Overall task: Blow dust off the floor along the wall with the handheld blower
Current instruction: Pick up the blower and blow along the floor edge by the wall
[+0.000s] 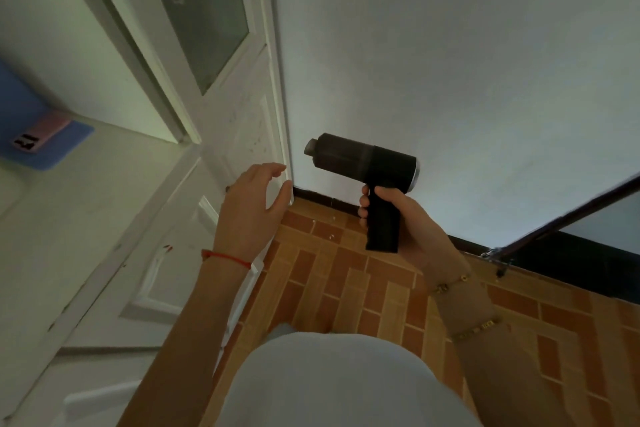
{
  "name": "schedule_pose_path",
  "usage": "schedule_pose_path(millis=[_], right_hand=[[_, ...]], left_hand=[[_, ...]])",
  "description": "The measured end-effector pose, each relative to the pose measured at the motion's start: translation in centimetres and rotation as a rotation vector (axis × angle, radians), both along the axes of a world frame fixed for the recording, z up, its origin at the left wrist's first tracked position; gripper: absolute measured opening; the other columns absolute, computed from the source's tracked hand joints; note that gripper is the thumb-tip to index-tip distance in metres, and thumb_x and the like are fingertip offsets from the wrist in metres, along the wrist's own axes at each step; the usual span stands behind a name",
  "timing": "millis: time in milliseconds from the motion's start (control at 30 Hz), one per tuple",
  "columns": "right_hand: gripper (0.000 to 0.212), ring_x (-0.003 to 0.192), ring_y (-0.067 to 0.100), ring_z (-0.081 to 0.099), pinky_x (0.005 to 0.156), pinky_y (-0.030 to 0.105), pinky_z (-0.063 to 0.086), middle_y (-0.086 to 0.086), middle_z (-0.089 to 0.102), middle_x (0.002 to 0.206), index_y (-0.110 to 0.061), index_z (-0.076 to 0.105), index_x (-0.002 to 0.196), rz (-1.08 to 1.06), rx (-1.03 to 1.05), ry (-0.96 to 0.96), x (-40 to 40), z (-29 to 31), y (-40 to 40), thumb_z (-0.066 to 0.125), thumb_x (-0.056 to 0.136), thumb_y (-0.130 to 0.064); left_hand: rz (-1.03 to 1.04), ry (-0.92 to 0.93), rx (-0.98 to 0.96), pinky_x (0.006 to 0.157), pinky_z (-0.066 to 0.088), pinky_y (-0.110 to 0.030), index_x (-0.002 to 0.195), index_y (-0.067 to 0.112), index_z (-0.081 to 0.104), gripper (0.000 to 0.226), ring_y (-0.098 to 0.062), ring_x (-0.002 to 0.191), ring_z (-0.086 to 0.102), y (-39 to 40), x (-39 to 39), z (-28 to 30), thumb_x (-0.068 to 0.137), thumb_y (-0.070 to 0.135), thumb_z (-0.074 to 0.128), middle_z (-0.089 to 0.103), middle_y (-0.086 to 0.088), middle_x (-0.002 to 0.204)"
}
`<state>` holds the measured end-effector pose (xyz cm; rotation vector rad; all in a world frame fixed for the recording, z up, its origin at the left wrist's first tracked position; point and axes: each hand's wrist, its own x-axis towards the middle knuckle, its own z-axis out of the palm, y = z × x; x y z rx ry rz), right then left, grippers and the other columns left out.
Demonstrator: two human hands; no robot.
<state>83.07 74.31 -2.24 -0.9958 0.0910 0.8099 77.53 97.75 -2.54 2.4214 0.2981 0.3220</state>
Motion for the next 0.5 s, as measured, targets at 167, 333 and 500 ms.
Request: schedule_pose_path(millis=[167,333,500], right_hand=[[0.021,0.08,0.018,0.059,0.077,0.032,0.048,0.006,0.063,0.091,-0.012,0.063,0.099,-0.004,0.056,0.064,2.5,-1.3,0.3,0.068,0.083,-0.023],[0.02,0.077,0.017,0.058,0.075,0.032,0.049,0.006,0.061,0.09,-0.012,0.063,0.098,-0.027,0.071,0.089,5.7,-2.0,1.8,0.068,0.083,-0.024],[0.013,0.071,0.016,0.056,0.068,0.028,0.051,0.004,0.059,0.083,-0.011,0.06,0.096,-0.069,0.047,0.069,9.3,-1.8,3.5,0.061,0.09,-0.022]], left_hand=[[-0.032,0.059,0.039,0.108,0.045,-0.041,0.13,0.02,0.057,0.048,-0.02,0.12,0.058,0.1,2.9,-0.9,0.095,0.049,0.045,0.062,-0.004,0.131],[-0.048,0.084,0.11,0.11,0.041,-0.04,0.129,0.019,0.059,0.048,-0.022,0.119,0.059,2.0,6.4,-1.5,0.096,0.051,0.045,0.063,-0.005,0.13],[-0.089,0.034,0.142,0.103,0.033,-0.028,0.126,0.013,0.061,0.036,-0.024,0.116,0.06,4.0,10.8,-1.6,0.096,0.032,0.057,0.065,-0.008,0.127]])
